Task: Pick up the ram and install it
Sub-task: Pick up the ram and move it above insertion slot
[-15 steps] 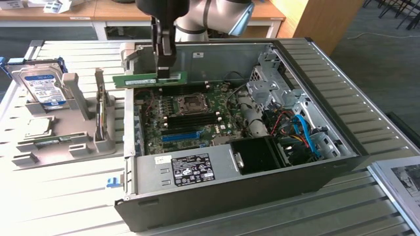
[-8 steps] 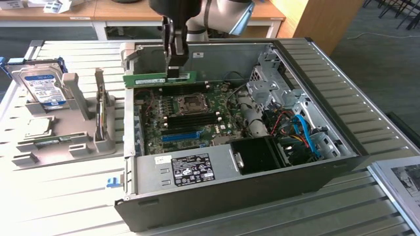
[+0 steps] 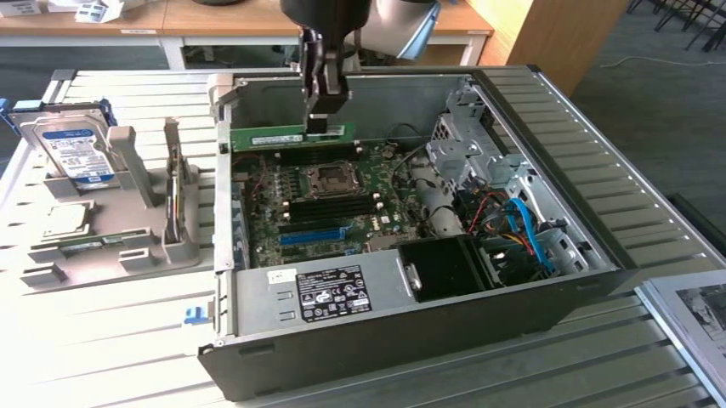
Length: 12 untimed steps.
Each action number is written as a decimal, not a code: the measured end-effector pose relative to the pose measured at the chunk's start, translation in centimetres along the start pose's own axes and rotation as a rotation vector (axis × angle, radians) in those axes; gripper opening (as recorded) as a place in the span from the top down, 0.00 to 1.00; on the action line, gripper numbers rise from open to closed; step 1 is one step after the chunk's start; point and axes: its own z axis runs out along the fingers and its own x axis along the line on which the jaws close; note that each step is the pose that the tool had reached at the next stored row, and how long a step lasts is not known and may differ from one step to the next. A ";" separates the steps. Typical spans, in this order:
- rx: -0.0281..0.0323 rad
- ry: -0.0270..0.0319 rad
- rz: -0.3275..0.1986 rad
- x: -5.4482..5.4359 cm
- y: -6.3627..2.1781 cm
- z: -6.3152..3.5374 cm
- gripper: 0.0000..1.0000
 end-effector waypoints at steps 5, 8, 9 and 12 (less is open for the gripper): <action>0.0000 0.0001 0.000 0.0 -1.19 -0.05 0.88; 0.0000 0.0000 0.000 0.0 -1.89 -0.09 0.88; -0.0001 0.0001 0.000 0.0 -2.12 -0.10 0.88; 0.0000 0.0000 0.000 0.0 -2.82 -0.13 0.88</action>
